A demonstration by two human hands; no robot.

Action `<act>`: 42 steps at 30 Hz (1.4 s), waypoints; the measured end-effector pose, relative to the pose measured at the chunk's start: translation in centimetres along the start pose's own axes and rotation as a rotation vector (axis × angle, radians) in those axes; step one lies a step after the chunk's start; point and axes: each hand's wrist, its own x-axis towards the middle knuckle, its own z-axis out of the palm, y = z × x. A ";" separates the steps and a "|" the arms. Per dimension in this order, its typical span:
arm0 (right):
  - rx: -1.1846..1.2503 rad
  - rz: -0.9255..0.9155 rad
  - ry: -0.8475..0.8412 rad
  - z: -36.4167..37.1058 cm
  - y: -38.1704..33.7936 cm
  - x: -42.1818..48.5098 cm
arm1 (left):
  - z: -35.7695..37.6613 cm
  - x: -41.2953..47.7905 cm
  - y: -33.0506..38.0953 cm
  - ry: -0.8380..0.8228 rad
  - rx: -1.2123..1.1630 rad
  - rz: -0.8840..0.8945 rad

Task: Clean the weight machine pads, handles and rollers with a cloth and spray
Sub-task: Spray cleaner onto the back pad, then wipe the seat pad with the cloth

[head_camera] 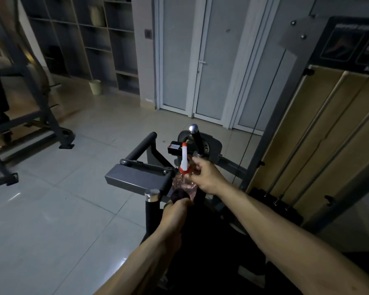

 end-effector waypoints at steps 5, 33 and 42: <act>0.304 0.169 0.179 -2.1 1.7 -4.3 | 2.3 0.5 0.0 -0.083 0.055 0.016; -0.243 0.748 0.850 -27.5 38.1 -49.9 | 49.5 3.1 -32.6 -0.619 0.575 -0.282; -0.215 0.549 0.743 -30.9 42.9 -46.8 | 53.0 9.9 -38.0 -0.554 0.609 -0.297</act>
